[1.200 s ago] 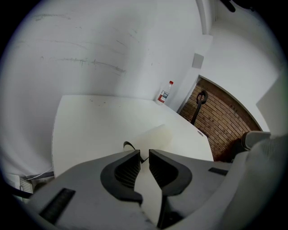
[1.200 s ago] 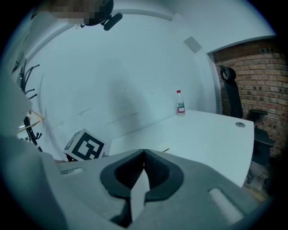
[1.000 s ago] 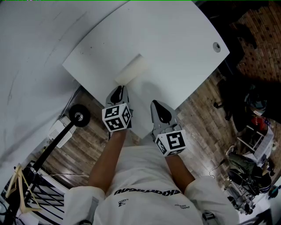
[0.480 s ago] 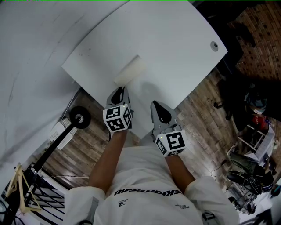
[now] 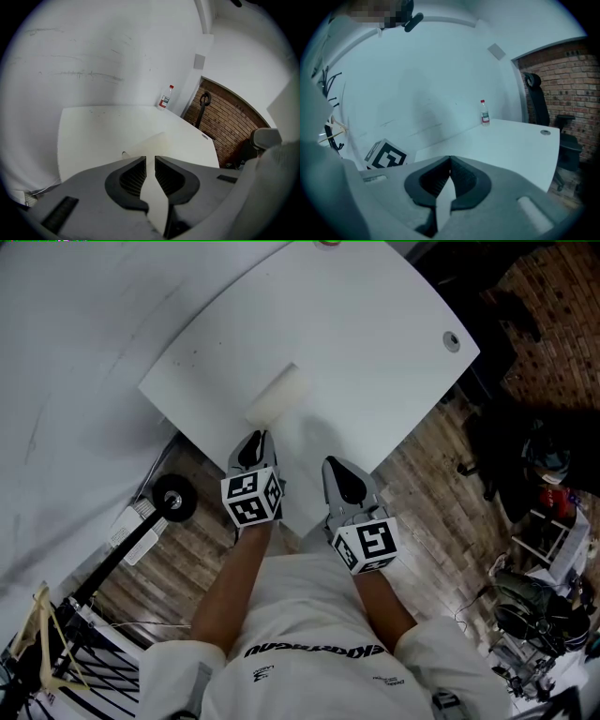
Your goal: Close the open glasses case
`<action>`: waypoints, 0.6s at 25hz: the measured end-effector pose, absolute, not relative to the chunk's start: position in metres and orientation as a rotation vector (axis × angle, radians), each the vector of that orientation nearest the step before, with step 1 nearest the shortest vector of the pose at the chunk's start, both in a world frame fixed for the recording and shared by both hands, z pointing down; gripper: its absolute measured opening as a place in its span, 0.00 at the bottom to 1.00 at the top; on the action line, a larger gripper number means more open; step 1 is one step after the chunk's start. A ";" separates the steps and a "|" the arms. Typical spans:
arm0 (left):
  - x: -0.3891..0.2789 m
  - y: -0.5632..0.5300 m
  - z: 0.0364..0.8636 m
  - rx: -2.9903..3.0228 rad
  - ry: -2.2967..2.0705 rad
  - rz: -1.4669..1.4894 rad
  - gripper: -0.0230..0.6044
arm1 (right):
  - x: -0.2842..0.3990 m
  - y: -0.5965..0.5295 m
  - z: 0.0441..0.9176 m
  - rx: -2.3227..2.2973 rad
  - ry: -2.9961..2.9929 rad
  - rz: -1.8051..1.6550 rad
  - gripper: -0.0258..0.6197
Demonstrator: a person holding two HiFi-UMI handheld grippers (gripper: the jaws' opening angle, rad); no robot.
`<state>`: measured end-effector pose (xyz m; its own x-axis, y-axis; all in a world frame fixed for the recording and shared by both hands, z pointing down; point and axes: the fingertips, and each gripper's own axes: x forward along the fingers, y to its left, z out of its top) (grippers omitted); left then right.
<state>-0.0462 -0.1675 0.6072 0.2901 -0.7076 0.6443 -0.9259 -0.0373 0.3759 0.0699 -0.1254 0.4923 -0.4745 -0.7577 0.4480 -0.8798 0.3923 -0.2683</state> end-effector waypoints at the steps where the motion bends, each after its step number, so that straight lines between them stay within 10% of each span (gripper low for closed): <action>1: -0.046 -0.167 0.604 1.809 -1.479 0.364 0.12 | 0.070 -0.125 0.490 1.447 -2.403 0.694 0.04; 15: -0.043 -0.147 0.534 1.944 -1.519 0.329 0.03 | 0.069 -0.114 0.447 1.469 -2.482 0.660 0.04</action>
